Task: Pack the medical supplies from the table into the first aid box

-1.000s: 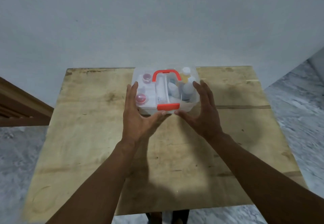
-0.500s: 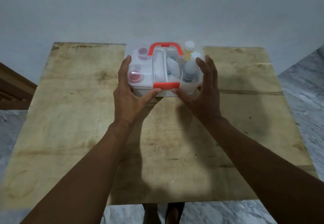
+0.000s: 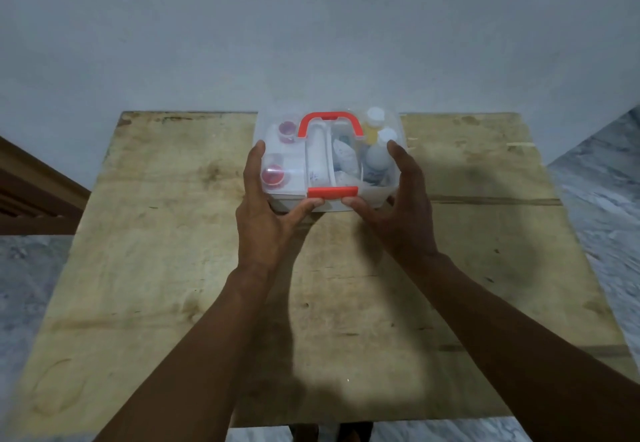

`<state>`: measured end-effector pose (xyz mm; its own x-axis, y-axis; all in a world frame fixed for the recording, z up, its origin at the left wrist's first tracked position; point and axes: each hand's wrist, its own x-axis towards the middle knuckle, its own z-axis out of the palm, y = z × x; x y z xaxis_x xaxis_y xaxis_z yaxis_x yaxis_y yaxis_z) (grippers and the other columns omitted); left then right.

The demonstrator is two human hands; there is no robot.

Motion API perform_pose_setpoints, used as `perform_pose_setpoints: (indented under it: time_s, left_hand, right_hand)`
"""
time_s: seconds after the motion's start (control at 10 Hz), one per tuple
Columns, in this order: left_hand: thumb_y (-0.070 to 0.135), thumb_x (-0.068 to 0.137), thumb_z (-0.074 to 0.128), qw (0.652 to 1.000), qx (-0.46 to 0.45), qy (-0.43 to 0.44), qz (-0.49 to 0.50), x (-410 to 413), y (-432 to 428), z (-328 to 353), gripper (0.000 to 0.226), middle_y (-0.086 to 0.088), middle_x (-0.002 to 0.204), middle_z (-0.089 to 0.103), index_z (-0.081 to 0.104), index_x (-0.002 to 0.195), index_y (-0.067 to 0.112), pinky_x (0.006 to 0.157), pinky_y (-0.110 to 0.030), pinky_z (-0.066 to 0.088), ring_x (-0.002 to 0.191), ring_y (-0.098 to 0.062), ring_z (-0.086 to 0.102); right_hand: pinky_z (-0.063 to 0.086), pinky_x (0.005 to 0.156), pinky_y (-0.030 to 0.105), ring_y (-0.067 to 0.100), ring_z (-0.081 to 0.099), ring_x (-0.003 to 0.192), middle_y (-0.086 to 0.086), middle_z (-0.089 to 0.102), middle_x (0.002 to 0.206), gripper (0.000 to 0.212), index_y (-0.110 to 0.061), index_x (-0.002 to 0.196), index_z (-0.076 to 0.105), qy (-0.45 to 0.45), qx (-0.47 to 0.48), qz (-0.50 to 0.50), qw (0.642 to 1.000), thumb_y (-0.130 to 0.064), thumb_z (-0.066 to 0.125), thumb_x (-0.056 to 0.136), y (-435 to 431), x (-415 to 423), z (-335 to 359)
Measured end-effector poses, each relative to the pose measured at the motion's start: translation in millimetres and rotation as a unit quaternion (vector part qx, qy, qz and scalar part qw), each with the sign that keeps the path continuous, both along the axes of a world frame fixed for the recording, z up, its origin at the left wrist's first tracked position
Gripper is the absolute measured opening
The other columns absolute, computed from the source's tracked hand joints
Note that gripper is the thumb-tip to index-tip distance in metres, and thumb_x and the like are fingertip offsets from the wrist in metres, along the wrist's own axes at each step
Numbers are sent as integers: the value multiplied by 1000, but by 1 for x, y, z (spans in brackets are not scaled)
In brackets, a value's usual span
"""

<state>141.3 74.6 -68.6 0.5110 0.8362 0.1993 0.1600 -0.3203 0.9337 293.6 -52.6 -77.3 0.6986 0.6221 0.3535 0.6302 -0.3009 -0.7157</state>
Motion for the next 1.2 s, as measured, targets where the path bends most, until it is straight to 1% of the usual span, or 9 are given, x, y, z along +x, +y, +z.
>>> perform_pose_setpoints:
  time_s: [0.1, 0.2, 0.3, 0.6, 0.7, 0.9, 1.0, 1.1, 1.2]
  left_hand:
    - [41, 72, 83, 1000, -5, 4, -10, 0, 2, 1, 98, 17, 140, 45, 23, 149, 34, 95, -31, 55, 122, -12, 57]
    - [37, 72, 82, 1000, -21, -2, -17, 6, 7, 6, 95, 20, 137, 44, 25, 148, 31, 93, -19, 52, 118, -5, 56]
    - [28, 76, 81, 999, -41, -11, -30, 16, 17, 11, 89, 19, 135, 45, 26, 146, 30, 88, -8, 48, 111, 3, 56]
    - [46, 75, 80, 999, -36, 12, -37, 46, 57, 13, 90, 6, 143, 50, 22, 145, 43, 93, -32, 55, 120, -19, 59]
    - [47, 74, 81, 998, -50, 8, -38, 47, 59, 8, 90, 8, 142, 50, 22, 143, 51, 90, -36, 57, 120, -18, 60]
    - [50, 74, 79, 997, -61, 13, -51, 48, 61, 8, 92, 12, 146, 45, 19, 143, 52, 92, -37, 56, 125, -16, 56]
    - [51, 76, 76, 996, -42, 48, -68, 41, 58, 19, 90, 14, 142, 48, 12, 138, 60, 89, -23, 56, 119, -16, 60]
    - [56, 77, 71, 992, -8, 86, -96, 33, 67, 31, 97, 14, 147, 44, 6, 148, 52, 97, -40, 53, 126, -23, 56]
    - [56, 76, 71, 976, 35, 204, -59, 8, 61, 47, 110, -2, 162, 17, -7, 153, 41, 99, -49, 46, 143, -31, 32]
  right_hand:
    - [48, 96, 20, 5, 41, 125, 5, 41, 146, 93, -26, 146, 27, 13, -8, 5, 1000, -53, 78, 73, 1, 1, 3]
    - [53, 98, 39, 16, 46, 128, 6, 42, 147, 91, -28, 144, 27, 10, -26, 11, 1000, -54, 77, 73, 7, 10, 11]
    - [53, 98, 45, 20, 49, 128, 4, 43, 147, 89, -29, 143, 28, 11, -42, 8, 999, -56, 76, 73, 20, 19, 16]
    - [55, 95, 46, 20, 49, 128, 0, 43, 147, 91, -33, 142, 30, 42, -58, -28, 997, -57, 78, 69, 57, 51, 16]
    - [55, 96, 43, 18, 50, 126, 0, 44, 146, 90, -33, 142, 31, 64, -59, -36, 996, -60, 75, 68, 59, 51, 16]
    - [54, 95, 51, 27, 52, 126, 8, 45, 145, 86, -39, 134, 25, 73, -68, -8, 995, -49, 80, 69, 57, 50, 28]
    - [51, 98, 48, 27, 53, 125, 5, 47, 145, 90, -33, 138, 29, 35, -118, -34, 992, -52, 82, 67, 56, 45, 36]
    - [47, 98, 48, 30, 51, 124, 6, 48, 141, 96, -32, 141, 29, 14, -173, -34, 984, -60, 78, 63, 55, 44, 52]
    - [50, 94, 49, 31, 50, 120, 7, 46, 138, 89, -37, 141, 25, 5, -156, -40, 987, -48, 75, 69, 39, 40, 77]
